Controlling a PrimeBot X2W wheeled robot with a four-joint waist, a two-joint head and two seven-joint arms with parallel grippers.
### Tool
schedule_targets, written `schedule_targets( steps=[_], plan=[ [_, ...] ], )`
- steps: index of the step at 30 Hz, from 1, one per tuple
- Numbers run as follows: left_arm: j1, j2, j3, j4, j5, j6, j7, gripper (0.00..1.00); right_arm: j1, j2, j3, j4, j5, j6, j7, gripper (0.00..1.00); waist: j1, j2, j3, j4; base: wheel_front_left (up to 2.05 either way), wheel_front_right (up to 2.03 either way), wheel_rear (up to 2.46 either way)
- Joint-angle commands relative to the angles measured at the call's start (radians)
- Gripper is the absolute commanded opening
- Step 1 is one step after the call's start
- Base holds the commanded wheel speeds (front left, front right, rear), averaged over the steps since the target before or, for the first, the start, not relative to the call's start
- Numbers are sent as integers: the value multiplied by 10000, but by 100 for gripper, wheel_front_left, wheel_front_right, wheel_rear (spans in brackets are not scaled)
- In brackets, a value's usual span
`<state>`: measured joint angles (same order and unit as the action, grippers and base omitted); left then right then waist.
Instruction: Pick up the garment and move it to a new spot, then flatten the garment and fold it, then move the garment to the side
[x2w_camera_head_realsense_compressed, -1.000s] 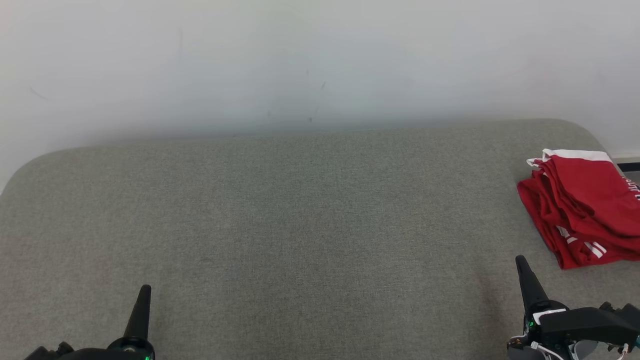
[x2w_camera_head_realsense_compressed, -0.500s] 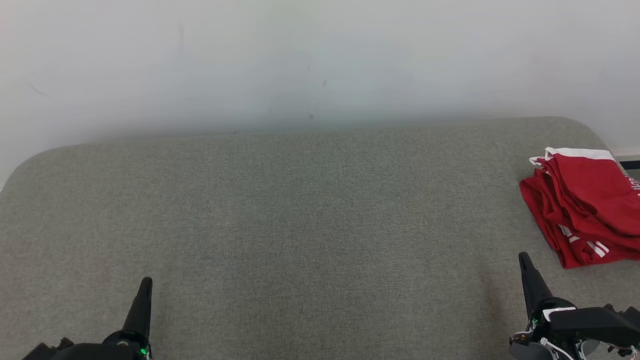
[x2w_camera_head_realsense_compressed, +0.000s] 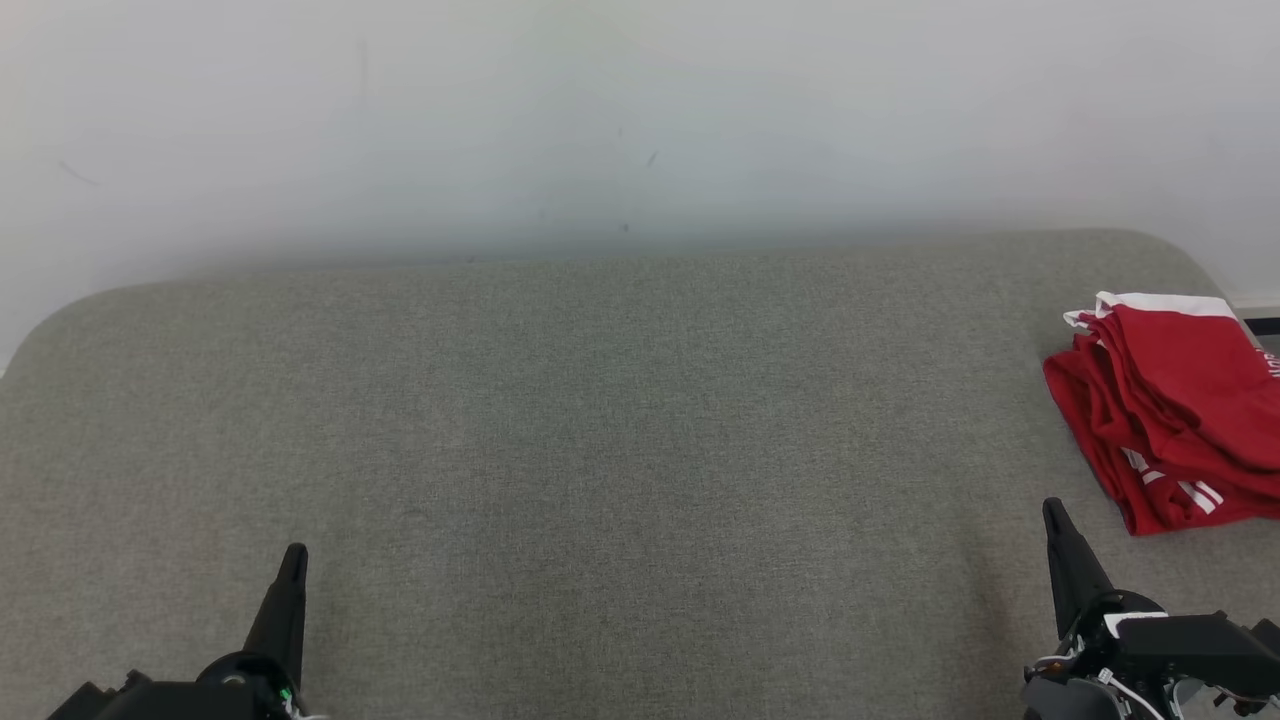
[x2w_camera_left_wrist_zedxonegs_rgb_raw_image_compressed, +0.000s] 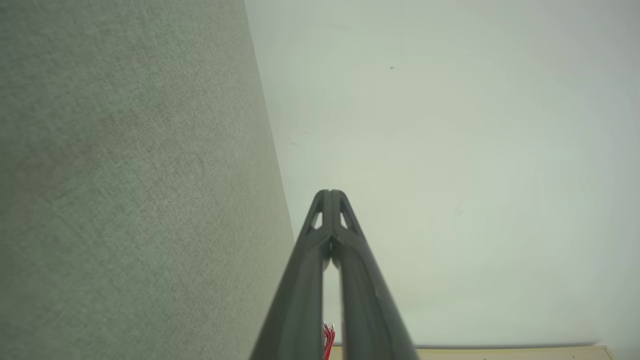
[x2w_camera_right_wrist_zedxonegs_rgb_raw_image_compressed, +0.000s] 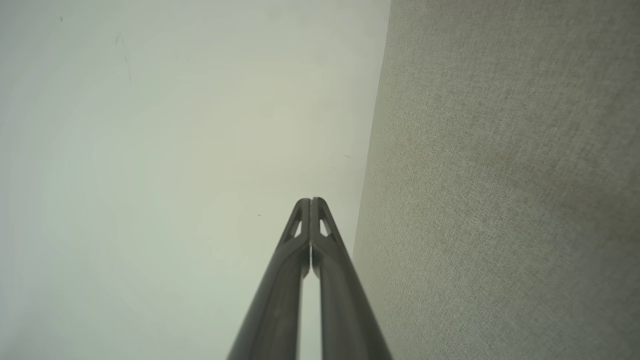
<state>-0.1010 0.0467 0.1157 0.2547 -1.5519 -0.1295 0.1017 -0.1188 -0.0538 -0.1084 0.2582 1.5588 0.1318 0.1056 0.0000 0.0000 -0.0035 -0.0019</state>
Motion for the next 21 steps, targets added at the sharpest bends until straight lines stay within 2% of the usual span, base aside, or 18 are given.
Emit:
schedule_targets(
  steps=[1, 8, 21],
  plan=[
    [-164, 60, 4, -59, -237, -18, 66, 0, 78, 24, -42, -67, 175, -20, 57, 0, 0, 0, 8, 4, 0, 0, 0],
    [-185, 63, -1, -71, -642, -21, 176, 0, 94, 55, -102, -123, 567, -21, 121, 0, 0, 0, 46, 19, 0, 0, 0],
    [-168, 62, -1, -63, -615, -12, 173, 0, 94, 49, -95, -116, 537, -21, 121, 0, 0, 0, 46, 19, 0, 0, 0]
  ],
)
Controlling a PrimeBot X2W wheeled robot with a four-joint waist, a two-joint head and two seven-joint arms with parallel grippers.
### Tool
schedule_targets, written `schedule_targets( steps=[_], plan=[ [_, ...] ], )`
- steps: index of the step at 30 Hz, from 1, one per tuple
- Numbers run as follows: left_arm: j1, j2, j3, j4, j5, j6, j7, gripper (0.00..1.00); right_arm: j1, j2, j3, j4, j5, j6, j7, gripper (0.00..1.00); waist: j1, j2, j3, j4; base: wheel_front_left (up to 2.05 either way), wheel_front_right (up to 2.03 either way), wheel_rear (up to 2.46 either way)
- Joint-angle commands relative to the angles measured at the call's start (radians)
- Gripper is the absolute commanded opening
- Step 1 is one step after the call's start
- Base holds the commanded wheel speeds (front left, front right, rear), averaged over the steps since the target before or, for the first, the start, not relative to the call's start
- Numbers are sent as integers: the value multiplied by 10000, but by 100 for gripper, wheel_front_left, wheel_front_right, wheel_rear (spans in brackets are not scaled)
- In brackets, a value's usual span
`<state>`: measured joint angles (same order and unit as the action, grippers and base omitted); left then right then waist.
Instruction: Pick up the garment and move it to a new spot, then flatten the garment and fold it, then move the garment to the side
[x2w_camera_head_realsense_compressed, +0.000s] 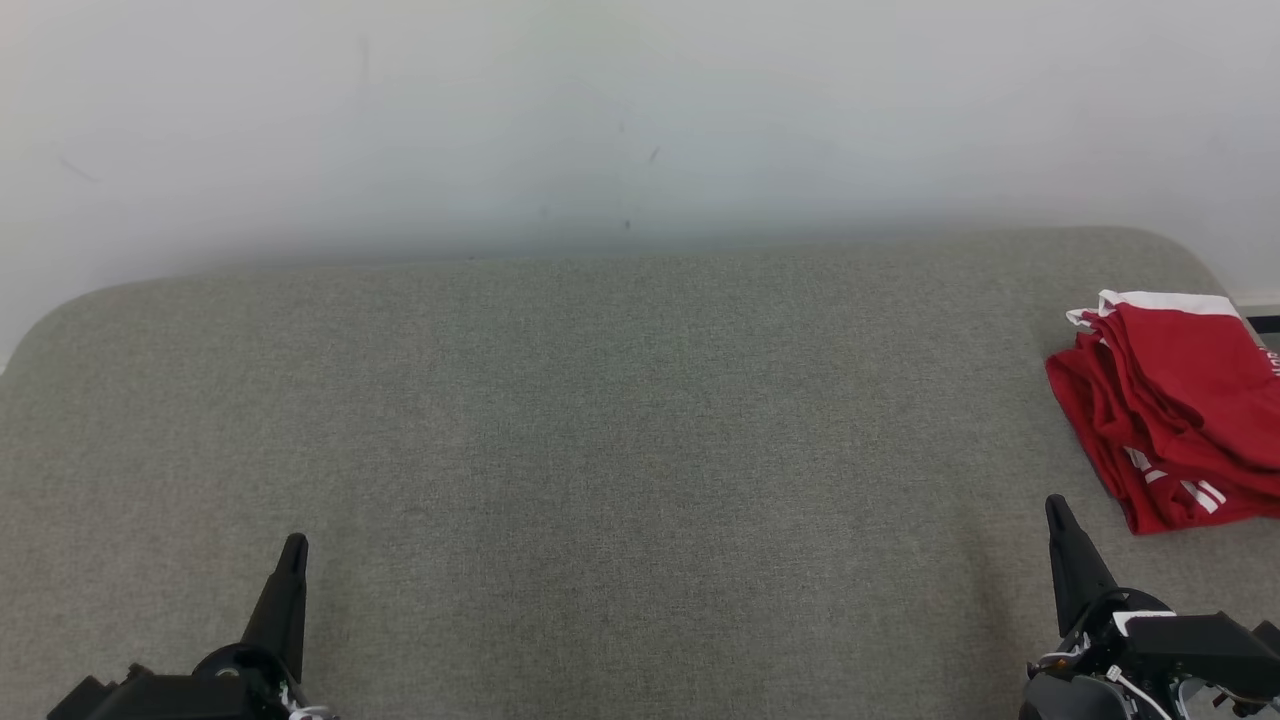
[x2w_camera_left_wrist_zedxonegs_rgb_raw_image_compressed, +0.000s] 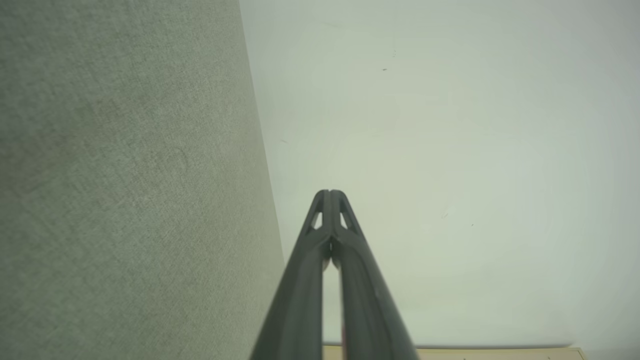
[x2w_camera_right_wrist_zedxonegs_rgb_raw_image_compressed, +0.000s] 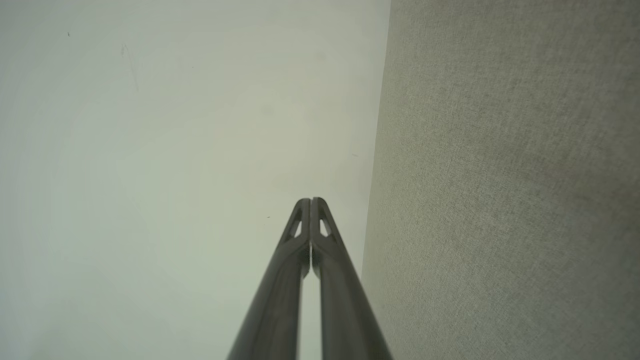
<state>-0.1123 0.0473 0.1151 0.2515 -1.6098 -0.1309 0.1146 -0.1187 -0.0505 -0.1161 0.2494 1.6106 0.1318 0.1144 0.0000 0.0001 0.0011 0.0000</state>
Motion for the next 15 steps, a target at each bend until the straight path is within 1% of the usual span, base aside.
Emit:
schedule_targets(
  steps=[1, 15],
  plan=[
    [-55, 56, 5, -31, -36, 2, 45, 0, 93, 17, -18, -27, 19, -21, 32, 0, 0, -1, 0, 0, 0, 0, 0],
    [-53, 56, 4, -32, -37, 2, 44, 0, 94, 17, -16, -28, 21, -21, 30, 0, 0, -1, 0, 0, 0, 0, 0]
  ],
)
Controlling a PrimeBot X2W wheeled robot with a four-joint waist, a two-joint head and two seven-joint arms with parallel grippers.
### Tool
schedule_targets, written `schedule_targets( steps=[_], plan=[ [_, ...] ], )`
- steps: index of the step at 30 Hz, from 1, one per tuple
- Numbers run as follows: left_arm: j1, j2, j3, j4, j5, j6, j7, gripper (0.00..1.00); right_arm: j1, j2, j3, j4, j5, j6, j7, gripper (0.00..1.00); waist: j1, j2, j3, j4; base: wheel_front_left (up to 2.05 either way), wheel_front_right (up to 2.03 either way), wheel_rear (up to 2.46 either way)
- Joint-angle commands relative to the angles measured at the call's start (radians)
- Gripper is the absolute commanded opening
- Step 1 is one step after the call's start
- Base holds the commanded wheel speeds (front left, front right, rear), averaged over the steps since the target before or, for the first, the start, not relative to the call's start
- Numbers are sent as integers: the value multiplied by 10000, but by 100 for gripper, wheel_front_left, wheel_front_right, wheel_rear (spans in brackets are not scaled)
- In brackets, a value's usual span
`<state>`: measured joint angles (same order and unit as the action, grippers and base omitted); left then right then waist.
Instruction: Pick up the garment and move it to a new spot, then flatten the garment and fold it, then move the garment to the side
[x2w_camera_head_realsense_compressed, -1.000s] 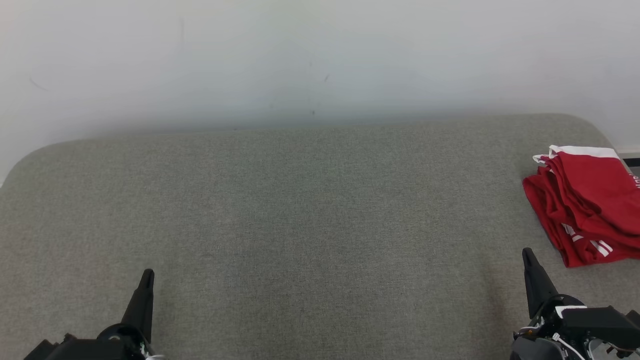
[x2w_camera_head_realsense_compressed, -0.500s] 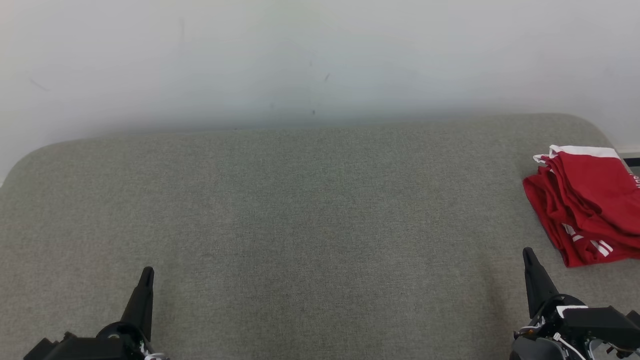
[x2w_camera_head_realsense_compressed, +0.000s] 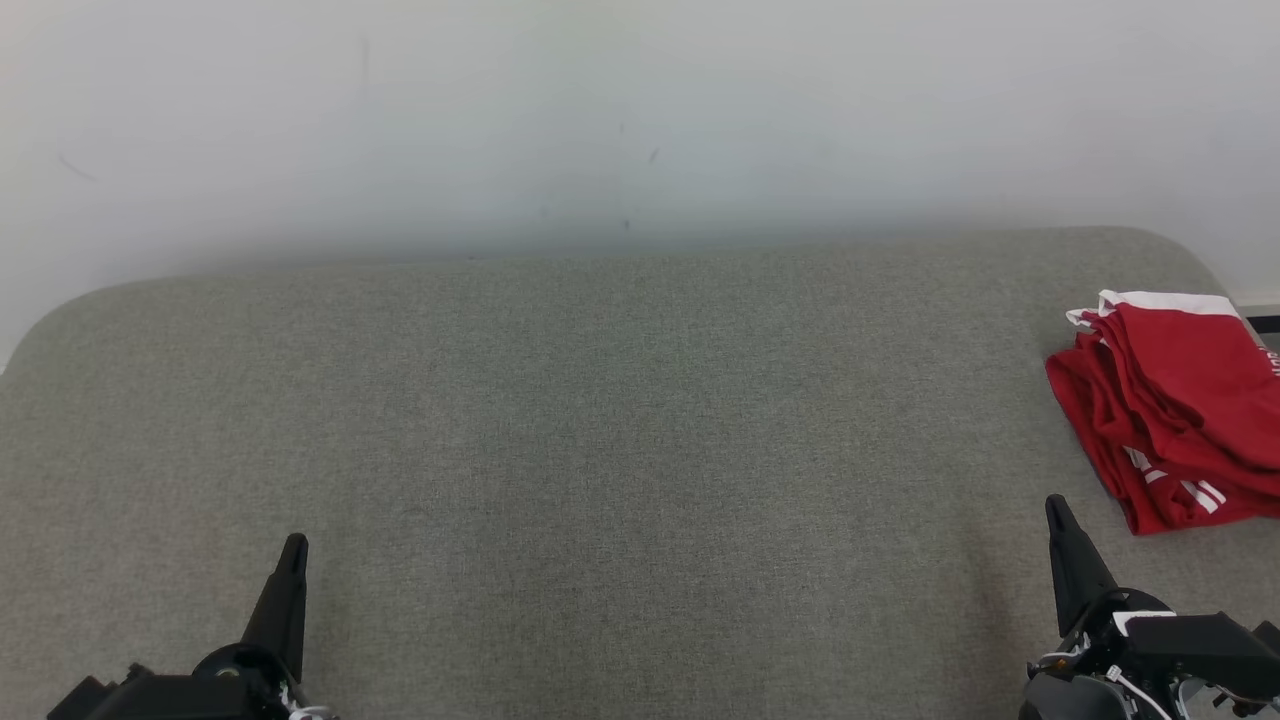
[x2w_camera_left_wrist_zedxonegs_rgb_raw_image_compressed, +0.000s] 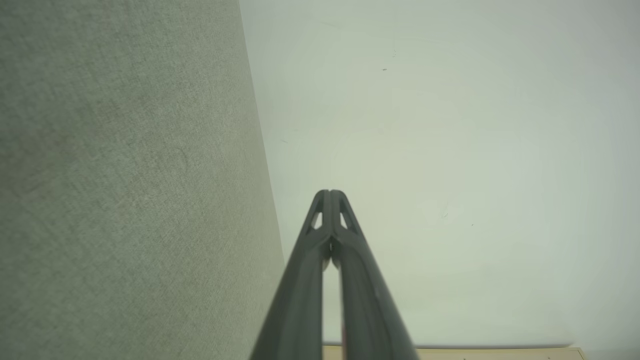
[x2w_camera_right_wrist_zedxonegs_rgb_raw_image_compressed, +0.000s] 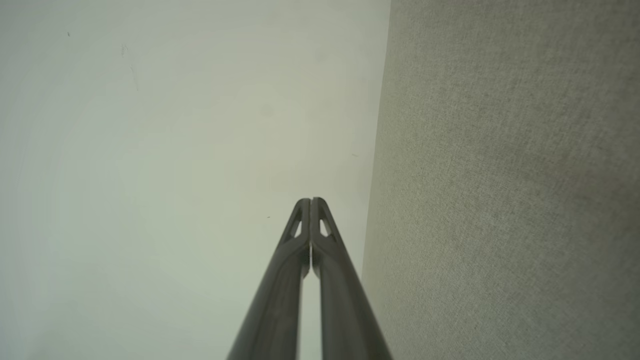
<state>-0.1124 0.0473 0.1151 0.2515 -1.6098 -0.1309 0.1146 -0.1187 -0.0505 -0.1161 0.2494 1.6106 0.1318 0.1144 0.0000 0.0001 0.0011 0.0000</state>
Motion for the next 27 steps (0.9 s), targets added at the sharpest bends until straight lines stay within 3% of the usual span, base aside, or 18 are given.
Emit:
schedule_targets(
  steps=[1, 27],
  plan=[
    [-52, 56, 3, -32, -38, 2, 44, 0, 94, 17, -15, -28, 21, -21, 30, 0, 0, -1, 0, 0, 0, 0, 0],
    [-52, 56, 3, -34, -39, 1, 44, 0, 94, 17, -12, -28, 22, -21, 28, 0, 0, -1, 0, 0, 0, 0, 0]
  ],
)
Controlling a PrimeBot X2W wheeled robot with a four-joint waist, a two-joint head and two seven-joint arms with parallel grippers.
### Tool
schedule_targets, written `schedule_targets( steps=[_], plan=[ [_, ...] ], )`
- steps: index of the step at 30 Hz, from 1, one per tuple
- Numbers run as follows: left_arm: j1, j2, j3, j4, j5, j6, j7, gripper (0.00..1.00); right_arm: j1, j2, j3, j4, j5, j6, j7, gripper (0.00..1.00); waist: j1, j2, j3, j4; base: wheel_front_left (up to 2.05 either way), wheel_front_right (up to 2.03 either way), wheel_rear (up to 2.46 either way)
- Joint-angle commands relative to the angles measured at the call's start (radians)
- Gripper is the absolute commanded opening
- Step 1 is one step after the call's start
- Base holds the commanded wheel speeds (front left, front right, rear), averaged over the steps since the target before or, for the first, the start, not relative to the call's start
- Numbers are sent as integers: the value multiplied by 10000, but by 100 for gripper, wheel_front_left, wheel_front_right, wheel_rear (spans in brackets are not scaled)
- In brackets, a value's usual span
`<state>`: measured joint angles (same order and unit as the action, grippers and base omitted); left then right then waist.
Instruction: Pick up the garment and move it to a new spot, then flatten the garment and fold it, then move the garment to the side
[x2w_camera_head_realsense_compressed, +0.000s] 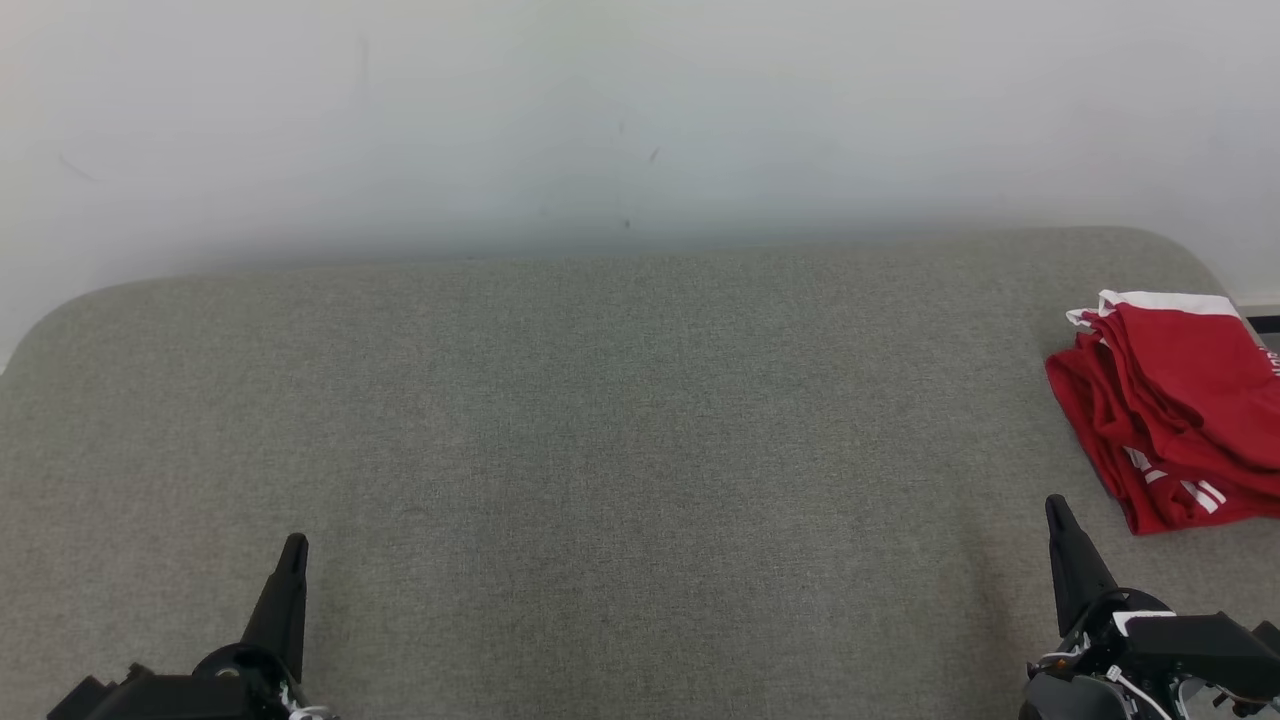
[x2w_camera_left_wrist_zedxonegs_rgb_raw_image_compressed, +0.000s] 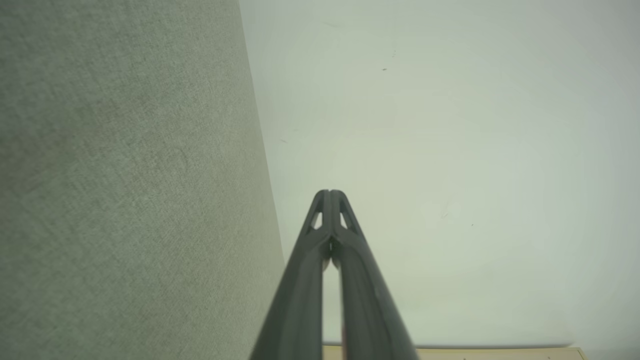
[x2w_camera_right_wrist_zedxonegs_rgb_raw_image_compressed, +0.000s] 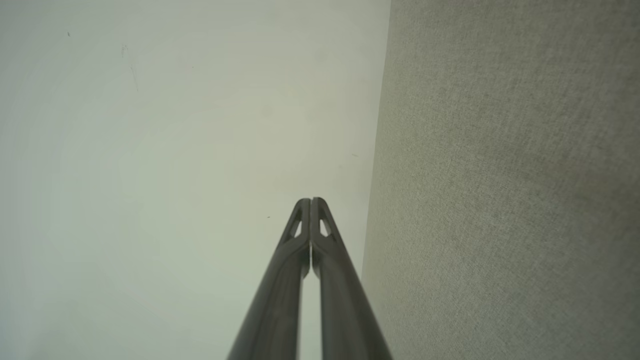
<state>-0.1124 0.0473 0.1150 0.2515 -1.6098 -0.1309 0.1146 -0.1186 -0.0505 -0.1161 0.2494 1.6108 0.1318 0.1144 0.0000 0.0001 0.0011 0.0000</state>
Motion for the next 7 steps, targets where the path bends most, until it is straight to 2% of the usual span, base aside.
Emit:
schedule_targets(
  steps=[1, 7],
  plan=[
    [-52, 56, 5, -34, -39, 1, 44, 0, 93, 17, -12, -28, 20, -21, 28, 0, 0, -1, 0, 0, 0, 0, 0],
    [-52, 56, 5, -34, -39, 1, 43, 0, 93, 17, -12, -26, 21, -21, 28, 0, 0, -1, 0, 0, 0, 0, 0]
  ],
)
